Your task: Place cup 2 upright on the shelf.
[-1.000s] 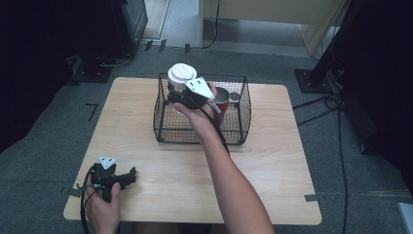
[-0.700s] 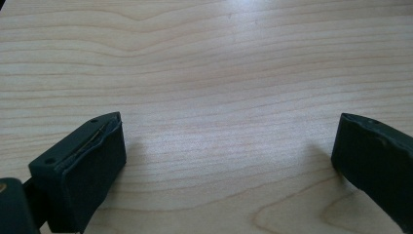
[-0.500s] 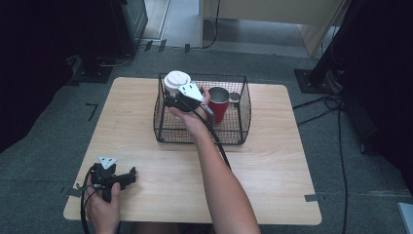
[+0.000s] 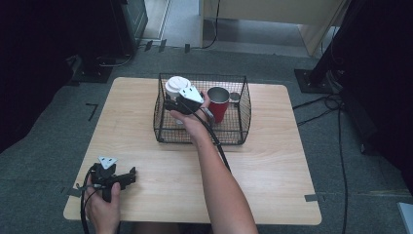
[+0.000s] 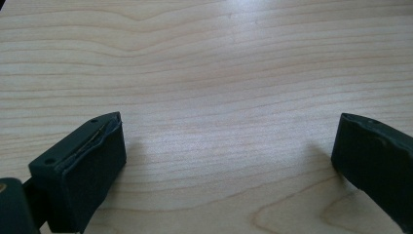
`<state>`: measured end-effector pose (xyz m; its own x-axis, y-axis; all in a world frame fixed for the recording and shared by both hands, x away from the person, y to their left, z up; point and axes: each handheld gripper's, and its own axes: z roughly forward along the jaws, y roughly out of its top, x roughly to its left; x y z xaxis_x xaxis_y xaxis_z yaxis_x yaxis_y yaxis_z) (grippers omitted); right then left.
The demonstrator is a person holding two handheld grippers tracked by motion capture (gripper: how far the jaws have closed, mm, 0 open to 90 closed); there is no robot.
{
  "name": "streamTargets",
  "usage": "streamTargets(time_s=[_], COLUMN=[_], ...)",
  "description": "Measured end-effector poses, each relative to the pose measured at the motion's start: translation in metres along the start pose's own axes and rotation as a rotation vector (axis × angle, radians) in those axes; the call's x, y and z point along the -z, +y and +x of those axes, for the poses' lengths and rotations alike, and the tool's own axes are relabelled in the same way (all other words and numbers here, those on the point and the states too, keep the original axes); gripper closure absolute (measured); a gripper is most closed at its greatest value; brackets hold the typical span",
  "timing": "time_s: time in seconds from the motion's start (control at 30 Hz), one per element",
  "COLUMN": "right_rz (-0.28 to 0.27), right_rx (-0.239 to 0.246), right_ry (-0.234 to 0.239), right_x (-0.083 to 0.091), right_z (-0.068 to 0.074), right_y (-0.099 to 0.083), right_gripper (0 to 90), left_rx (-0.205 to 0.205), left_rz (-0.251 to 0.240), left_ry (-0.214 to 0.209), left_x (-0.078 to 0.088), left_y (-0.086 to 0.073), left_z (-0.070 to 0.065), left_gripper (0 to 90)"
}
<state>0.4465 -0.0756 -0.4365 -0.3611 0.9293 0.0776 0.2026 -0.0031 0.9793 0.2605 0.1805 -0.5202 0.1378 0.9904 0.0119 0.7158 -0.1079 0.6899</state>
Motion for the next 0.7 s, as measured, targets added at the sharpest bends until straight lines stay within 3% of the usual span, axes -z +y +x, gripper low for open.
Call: streamTargets(time_s=[0.2,0.7], right_rz=[0.053,0.015], right_rx=[0.032,0.044], right_ry=[0.01,0.043], right_x=[0.0006,0.0042], right_z=[0.0026,0.0008], right_y=[-0.0032,0.0012], right_gripper=[12.2,2.7], left_rx=[0.0,0.0], left_rz=[0.0,0.0], left_ry=[0.0,0.0], left_x=[0.0,-0.0001], left_y=[0.0,0.0], left_z=[0.0,0.0], left_gripper=[0.1,0.1])
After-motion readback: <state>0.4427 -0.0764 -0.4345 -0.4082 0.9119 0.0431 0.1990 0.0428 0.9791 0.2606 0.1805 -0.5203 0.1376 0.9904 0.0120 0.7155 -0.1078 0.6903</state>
